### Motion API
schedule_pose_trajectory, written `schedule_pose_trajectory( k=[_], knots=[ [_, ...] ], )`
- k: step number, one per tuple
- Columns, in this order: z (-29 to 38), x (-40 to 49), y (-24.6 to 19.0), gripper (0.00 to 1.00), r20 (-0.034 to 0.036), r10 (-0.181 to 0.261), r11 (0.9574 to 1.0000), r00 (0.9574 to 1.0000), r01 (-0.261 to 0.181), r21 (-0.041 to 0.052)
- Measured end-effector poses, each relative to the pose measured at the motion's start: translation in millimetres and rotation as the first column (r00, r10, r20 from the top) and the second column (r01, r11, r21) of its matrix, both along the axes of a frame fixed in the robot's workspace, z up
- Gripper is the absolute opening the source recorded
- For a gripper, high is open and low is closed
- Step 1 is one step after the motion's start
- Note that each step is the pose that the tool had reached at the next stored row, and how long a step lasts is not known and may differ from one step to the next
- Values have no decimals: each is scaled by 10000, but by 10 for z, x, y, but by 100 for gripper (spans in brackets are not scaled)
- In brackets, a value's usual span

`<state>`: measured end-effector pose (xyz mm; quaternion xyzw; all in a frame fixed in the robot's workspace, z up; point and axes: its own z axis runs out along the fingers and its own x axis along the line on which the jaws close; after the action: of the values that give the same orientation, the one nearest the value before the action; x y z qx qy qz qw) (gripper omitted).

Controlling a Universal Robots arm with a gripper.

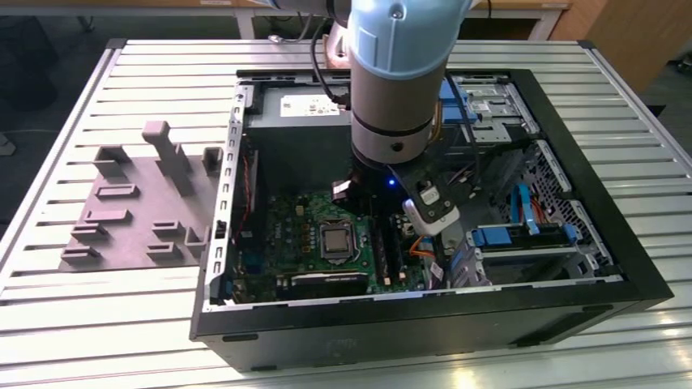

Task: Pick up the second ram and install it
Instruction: 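Insert the second ram into the second slot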

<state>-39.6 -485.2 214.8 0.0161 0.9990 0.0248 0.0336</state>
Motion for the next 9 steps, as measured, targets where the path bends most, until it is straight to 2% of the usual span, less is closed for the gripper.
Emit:
schedule_pose_trajectory(
  k=[9],
  knots=[
    [-6, 1, 2, 13, 3, 1, 10000, 10000, -1, 40]
  ],
)
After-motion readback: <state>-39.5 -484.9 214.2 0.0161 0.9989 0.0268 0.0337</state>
